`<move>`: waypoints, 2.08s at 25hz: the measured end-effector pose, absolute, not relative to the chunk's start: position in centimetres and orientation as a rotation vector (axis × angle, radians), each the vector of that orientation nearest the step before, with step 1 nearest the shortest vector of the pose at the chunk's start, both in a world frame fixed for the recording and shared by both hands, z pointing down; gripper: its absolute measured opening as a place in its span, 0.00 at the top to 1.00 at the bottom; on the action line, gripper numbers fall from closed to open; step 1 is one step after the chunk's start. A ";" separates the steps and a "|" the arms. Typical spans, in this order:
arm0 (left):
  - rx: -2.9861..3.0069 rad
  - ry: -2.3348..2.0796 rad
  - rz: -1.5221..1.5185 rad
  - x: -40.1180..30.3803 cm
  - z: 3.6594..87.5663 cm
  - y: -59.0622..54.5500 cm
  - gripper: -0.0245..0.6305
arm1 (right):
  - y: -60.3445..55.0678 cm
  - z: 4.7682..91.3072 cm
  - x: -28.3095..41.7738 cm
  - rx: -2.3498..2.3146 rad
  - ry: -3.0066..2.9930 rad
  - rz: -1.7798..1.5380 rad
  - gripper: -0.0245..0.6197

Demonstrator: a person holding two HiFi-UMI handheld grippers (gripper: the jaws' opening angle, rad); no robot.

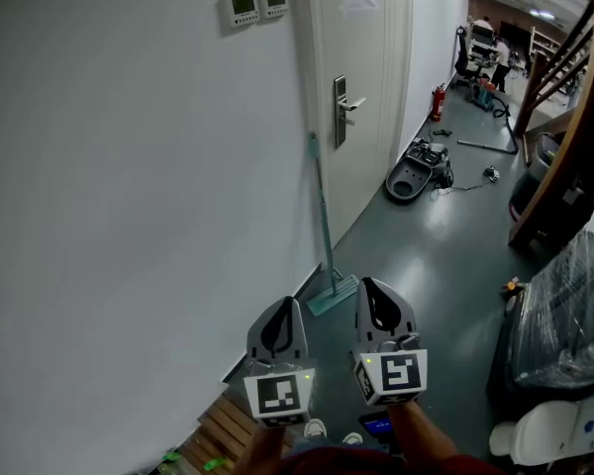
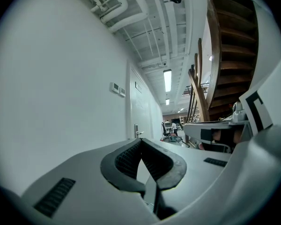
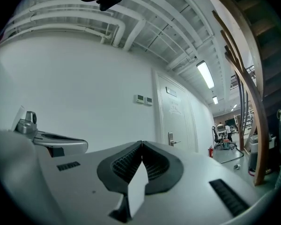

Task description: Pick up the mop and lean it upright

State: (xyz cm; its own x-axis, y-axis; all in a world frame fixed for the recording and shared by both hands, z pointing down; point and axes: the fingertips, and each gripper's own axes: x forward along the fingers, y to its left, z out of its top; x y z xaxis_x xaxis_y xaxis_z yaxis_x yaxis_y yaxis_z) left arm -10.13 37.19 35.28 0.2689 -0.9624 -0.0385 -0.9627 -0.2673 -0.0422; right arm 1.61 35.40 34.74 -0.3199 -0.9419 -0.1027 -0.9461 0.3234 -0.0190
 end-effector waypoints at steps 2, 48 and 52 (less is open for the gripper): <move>-2.465 1.861 0.013 -10.6 35.3 37.0 0.94 | 35.3 34.7 1.2 -1.779 2.473 0.069 0.93; -2.431 1.860 0.015 -7.8 35.1 17.9 0.94 | 16.7 34.5 4.9 -1.815 2.424 0.101 0.93; -2.393 1.886 -0.004 -6.8 34.6 15.4 0.94 | 14.0 34.3 6.0 -1.779 2.436 0.091 0.93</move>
